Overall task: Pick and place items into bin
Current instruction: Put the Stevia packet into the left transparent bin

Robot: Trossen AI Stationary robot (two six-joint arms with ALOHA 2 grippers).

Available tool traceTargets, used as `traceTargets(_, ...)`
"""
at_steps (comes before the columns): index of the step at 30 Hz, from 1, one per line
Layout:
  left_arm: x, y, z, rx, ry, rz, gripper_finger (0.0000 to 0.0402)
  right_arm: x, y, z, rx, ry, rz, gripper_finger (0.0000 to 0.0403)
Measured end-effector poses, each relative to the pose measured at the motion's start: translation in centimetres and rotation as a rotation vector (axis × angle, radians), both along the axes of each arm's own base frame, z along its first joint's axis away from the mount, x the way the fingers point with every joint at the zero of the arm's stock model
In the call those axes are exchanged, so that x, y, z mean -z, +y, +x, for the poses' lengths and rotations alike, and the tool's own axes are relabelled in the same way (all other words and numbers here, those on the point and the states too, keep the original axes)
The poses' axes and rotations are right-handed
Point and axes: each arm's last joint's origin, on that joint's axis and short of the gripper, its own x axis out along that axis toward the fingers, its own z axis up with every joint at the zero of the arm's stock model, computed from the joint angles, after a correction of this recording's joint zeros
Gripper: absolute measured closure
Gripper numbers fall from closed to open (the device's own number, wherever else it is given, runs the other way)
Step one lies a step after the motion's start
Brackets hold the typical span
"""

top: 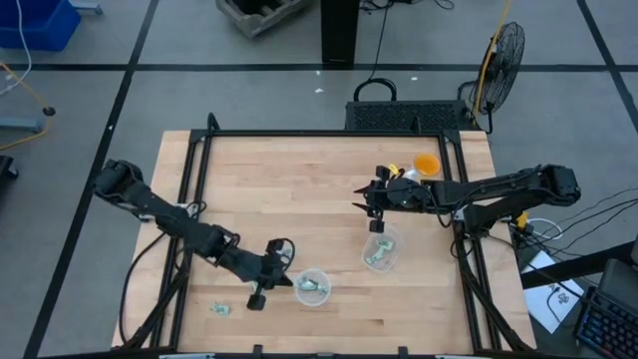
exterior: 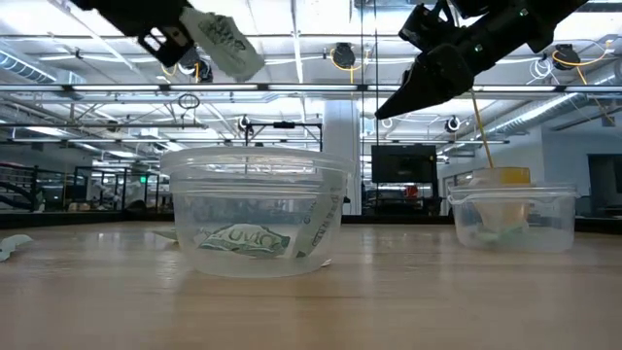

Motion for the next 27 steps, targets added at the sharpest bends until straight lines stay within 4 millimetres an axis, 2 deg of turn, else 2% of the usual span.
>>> traceTargets(3,0.7,-0.4,0.5,-0.017,0.007,-0.018,0.0397,-0.1,0.0,0.0,-0.005,-0.007,-0.01,0.0253)
traceTargets(10,4.1,-0.8,1.7,-0.021,0.107,0.02,0.0398,-0.3,0.0,0.2,-0.006,-0.039,-0.008,0.025)
traceTargets(19,3.7,-0.7,2.4,-0.046,0.059,-0.047,0.0385,-0.4,0.0,0.2,-0.009,-0.049,-0.01,0.025)
traceTargets(27,4.0,0.5,2.8,-0.131,0.135,-0.136,0.0385,-0.4,0.0,0.2,-0.011,-0.049,-0.012,0.025)
